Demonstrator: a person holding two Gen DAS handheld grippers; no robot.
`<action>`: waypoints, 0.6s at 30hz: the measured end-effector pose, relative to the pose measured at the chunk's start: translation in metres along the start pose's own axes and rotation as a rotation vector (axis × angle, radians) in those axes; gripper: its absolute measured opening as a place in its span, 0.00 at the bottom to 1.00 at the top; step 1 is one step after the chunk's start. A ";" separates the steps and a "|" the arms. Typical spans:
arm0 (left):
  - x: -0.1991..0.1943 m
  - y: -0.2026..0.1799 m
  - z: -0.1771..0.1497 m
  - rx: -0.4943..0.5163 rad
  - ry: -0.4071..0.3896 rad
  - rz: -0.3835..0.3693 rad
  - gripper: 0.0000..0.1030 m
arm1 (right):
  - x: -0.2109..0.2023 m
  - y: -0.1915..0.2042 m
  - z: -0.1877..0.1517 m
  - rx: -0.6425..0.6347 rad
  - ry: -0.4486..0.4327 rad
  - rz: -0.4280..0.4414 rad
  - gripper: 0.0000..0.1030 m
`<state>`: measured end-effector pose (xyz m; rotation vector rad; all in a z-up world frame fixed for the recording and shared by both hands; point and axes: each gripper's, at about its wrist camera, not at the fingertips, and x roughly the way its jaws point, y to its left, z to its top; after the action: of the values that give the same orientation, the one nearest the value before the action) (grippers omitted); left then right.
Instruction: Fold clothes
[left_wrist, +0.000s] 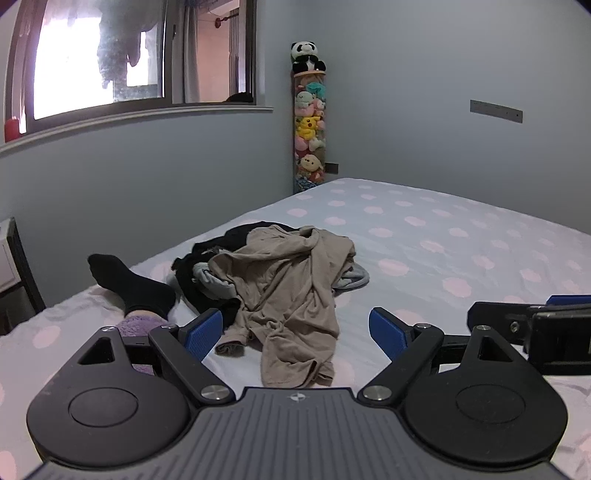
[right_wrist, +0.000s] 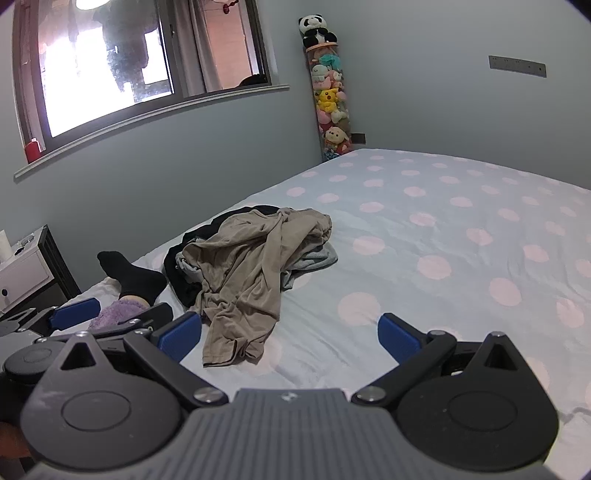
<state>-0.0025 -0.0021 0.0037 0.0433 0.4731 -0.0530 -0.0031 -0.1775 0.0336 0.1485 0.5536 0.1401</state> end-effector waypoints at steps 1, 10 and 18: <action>0.000 0.001 0.000 -0.007 -0.001 -0.002 0.85 | 0.000 -0.001 0.000 0.003 0.000 0.000 0.99; 0.001 0.004 0.000 -0.026 0.003 -0.004 0.85 | -0.003 -0.001 -0.002 -0.006 -0.013 0.009 0.99; 0.003 0.003 -0.001 -0.014 0.020 -0.004 0.85 | -0.003 -0.001 -0.003 0.001 -0.007 0.010 0.99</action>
<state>-0.0005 0.0011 0.0016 0.0294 0.4938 -0.0535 -0.0066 -0.1788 0.0323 0.1522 0.5456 0.1488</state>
